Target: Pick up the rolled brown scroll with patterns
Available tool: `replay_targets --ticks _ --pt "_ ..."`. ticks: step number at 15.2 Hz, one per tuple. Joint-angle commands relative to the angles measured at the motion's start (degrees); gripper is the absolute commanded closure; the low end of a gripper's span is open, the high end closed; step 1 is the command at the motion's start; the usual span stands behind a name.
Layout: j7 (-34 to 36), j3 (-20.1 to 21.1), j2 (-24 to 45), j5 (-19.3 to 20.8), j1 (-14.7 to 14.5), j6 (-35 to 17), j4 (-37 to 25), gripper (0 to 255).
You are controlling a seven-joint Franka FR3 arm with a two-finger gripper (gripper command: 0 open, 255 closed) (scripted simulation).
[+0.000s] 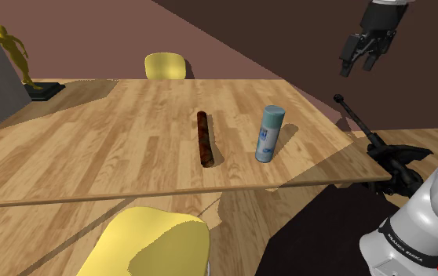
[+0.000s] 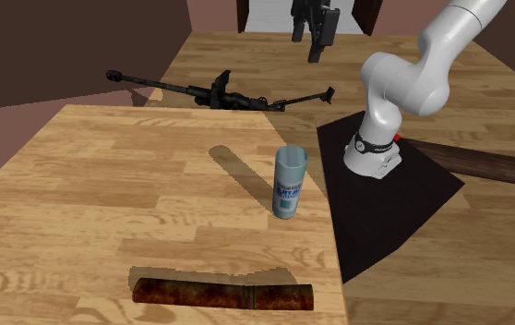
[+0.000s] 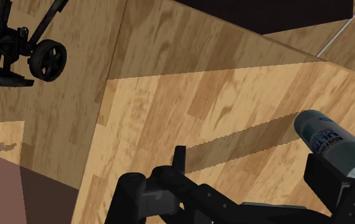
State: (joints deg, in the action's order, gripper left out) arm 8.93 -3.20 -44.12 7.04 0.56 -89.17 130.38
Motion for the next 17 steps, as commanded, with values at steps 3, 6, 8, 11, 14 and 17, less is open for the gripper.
replay_targets --ticks 3,6,8,11,14,17 --pt "2.69 1.71 2.11 -1.05 -0.38 -2.51 0.74 0" --pt "6.64 4.21 5.83 -2.42 -0.95 -6.28 1.25 0" --pt "9.23 5.84 8.65 -3.17 -1.29 -8.75 1.18 0" --pt "13.07 8.21 13.35 -3.99 -1.72 -12.32 0.48 0" --pt "16.88 10.5 18.54 -4.4 -2.04 -15.66 -0.96 0" --pt "20.72 12.65 24.15 -4.32 -2.28 -18.66 -3.13 0"
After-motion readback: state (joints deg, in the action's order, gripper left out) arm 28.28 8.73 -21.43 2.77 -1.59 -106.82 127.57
